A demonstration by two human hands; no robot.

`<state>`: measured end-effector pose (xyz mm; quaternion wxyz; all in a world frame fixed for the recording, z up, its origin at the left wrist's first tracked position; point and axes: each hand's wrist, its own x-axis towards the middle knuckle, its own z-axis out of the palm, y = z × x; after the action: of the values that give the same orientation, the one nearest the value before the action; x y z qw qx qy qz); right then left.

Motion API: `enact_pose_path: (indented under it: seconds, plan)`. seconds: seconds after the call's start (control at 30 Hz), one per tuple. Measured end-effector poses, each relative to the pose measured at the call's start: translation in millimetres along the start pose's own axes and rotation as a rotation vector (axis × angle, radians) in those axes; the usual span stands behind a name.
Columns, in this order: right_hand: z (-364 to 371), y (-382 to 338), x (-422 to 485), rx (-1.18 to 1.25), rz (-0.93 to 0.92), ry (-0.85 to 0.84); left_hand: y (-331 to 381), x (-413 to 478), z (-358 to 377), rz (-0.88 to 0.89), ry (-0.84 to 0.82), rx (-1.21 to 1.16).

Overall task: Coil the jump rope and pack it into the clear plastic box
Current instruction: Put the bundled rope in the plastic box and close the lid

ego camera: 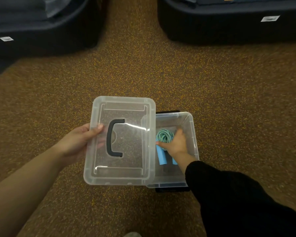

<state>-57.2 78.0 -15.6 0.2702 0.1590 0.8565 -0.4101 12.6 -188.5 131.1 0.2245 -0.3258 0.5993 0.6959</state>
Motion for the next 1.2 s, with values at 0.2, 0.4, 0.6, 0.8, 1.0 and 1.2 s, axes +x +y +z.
enact_pose_path:
  seconds: [0.2,0.4,0.6,0.8,1.0,1.2]
  plan:
    - [-16,-20,-8,-0.206,-0.171,0.017,0,2,16,-0.004,-0.001,0.008]
    - [-51,-43,-32,0.288,-0.274,-0.050,3,4,32,-0.028,0.060,-0.001]
    - [-79,-60,-57,0.532,-0.293,-0.214,11,1,80,0.000,0.138,0.012]
    - [-97,-47,-66,0.404,-0.394,-0.050,0,10,133,0.092,0.430,0.271]
    - [-98,-14,-57,0.120,-0.320,0.000,-43,13,168,0.087,0.536,0.327]
    - [-89,4,-54,0.049,-0.241,0.032,-59,33,177,0.109,0.556,0.399]
